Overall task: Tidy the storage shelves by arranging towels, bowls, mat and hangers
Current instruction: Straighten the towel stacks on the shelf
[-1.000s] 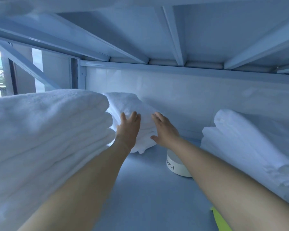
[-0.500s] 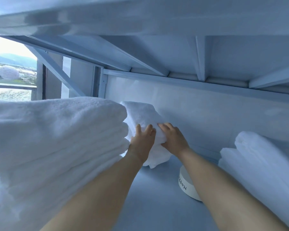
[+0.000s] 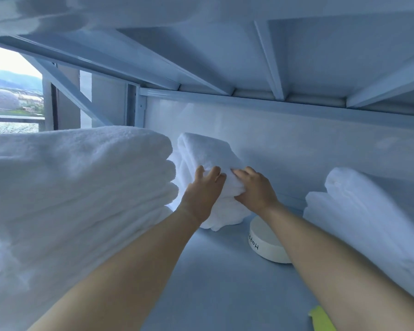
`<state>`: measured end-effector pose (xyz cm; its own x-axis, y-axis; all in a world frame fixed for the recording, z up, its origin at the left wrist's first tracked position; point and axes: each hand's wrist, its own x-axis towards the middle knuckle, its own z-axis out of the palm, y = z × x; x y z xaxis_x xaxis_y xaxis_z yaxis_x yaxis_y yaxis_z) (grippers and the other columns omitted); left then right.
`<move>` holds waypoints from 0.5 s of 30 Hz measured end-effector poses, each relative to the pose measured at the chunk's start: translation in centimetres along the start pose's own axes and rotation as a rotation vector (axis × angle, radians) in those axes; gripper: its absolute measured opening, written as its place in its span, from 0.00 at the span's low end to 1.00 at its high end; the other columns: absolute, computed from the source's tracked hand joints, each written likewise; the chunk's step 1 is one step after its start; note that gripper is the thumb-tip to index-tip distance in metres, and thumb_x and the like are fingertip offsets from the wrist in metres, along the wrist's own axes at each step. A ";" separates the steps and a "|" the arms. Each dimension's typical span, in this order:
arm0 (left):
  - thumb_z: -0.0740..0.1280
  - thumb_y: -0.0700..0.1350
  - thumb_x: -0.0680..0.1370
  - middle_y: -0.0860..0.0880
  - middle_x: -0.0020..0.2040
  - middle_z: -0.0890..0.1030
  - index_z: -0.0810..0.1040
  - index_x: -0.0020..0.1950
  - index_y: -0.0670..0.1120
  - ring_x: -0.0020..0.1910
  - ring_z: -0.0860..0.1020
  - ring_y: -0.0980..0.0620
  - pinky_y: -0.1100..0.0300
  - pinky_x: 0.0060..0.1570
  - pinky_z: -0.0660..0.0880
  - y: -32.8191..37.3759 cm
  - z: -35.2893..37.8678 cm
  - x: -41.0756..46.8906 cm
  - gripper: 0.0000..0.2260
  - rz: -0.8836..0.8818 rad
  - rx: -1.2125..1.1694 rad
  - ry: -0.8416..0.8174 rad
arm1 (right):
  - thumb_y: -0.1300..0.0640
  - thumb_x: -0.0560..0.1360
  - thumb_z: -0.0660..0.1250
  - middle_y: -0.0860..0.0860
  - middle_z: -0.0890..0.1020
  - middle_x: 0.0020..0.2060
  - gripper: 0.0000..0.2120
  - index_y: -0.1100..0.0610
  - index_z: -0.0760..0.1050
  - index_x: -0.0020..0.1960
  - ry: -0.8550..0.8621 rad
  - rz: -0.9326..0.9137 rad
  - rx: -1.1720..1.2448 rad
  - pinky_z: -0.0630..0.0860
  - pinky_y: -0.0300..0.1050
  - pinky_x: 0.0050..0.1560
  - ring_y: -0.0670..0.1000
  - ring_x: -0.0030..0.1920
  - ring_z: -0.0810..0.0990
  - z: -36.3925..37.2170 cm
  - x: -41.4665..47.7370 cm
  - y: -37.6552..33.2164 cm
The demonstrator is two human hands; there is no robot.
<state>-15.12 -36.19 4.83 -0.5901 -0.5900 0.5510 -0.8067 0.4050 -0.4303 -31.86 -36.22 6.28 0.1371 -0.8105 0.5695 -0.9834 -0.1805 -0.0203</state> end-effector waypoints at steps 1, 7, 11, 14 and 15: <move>0.58 0.33 0.72 0.44 0.68 0.60 0.56 0.70 0.39 0.67 0.60 0.41 0.52 0.65 0.65 0.0 -0.1 -0.2 0.27 -0.024 -0.060 -0.006 | 0.60 0.67 0.69 0.55 0.74 0.57 0.30 0.52 0.68 0.68 0.000 0.002 0.000 0.74 0.49 0.51 0.60 0.54 0.76 -0.2 -0.1 0.0; 0.58 0.32 0.74 0.45 0.74 0.54 0.51 0.74 0.42 0.73 0.52 0.38 0.48 0.56 0.71 0.9 -0.1 -1.3 0.30 -0.213 -0.185 -0.042 | 0.55 0.70 0.72 0.53 0.63 0.71 0.37 0.52 0.57 0.74 -0.100 -0.029 -0.021 0.67 0.48 0.64 0.58 0.67 0.67 -0.8 -0.7 0.2; 0.63 0.44 0.75 0.47 0.77 0.42 0.40 0.76 0.47 0.74 0.39 0.38 0.33 0.64 0.60 2.4 1.3 -1.7 0.39 -0.247 -0.173 -0.099 | 0.49 0.68 0.74 0.49 0.46 0.76 0.50 0.49 0.42 0.76 -0.199 -0.057 -0.068 0.65 0.53 0.68 0.55 0.74 0.52 -0.3 -2.3 1.0; 0.61 0.58 0.73 0.48 0.75 0.34 0.35 0.75 0.55 0.72 0.31 0.39 0.28 0.63 0.55 3.2 2.7 -2.7 0.41 -0.217 -0.234 -0.078 | 0.46 0.64 0.76 0.47 0.38 0.75 0.58 0.48 0.35 0.75 -0.210 -0.051 -0.080 0.67 0.54 0.66 0.56 0.75 0.44 0.8 -3.0 0.8; 0.62 0.61 0.71 0.48 0.75 0.32 0.34 0.74 0.56 0.71 0.30 0.40 0.28 0.63 0.55 3.2 3.0 -3.0 0.43 -0.212 -0.240 -0.075 | 0.46 0.63 0.76 0.48 0.36 0.75 0.60 0.48 0.32 0.75 -0.212 -0.045 -0.078 0.67 0.55 0.66 0.57 0.75 0.43 1.3 -3.0 0.7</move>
<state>-15.87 -35.24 -0.38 -0.4120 -0.7247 0.5523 -0.9006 0.4159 -0.1260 -32.79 -34.59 3.50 0.1947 -0.9033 0.3824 -0.9808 -0.1822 0.0690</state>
